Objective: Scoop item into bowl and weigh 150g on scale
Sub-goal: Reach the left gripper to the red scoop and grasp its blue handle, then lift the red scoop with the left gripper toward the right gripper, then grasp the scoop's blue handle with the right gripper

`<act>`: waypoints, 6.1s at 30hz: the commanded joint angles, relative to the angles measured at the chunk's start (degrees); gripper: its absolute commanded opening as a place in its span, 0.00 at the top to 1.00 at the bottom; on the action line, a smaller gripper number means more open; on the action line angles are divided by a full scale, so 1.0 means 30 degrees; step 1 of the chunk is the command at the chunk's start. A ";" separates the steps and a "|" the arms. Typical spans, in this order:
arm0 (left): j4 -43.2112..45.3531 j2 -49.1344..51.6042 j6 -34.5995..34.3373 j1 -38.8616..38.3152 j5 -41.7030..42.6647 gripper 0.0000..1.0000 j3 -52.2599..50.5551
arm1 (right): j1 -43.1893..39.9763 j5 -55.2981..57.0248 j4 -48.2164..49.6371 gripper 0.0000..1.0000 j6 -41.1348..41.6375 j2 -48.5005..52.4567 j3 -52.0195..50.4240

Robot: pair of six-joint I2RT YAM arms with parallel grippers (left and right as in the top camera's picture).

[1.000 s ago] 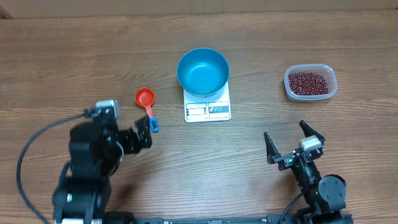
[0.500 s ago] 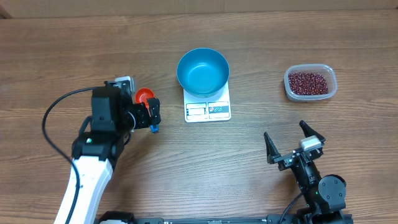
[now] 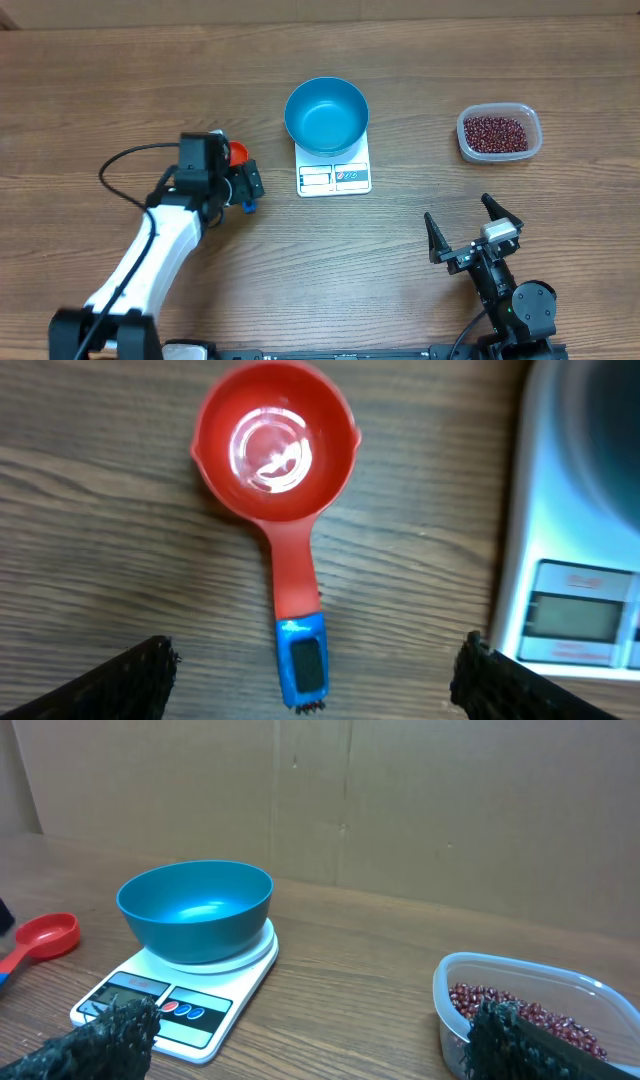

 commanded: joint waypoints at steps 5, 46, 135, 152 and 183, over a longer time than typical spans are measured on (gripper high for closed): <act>-0.0051 0.2404 -0.1348 -0.1275 -0.2739 0.09 0.1552 | -0.0058 0.0248 0.0080 0.00 0.0131 -0.0204 -0.0197; -0.0882 0.7992 -0.1603 -0.1253 -0.3096 0.57 0.5049 | -0.0058 0.0248 0.0073 0.00 0.0131 -0.0204 -0.0197; -0.7155 0.1239 -2.2076 -0.9581 0.0488 0.96 1.0586 | -0.0015 -0.3213 0.0503 0.00 2.1005 -0.0204 -0.0197; -0.7133 0.1246 -2.3686 -0.9763 0.0444 0.96 1.0586 | 0.0000 -0.6594 0.2550 0.00 1.9839 -0.0204 -0.0189; -0.7162 0.1275 -2.3678 -0.9763 0.0029 0.96 1.0579 | 0.4087 -0.7191 0.7584 0.10 1.2823 1.7369 0.7147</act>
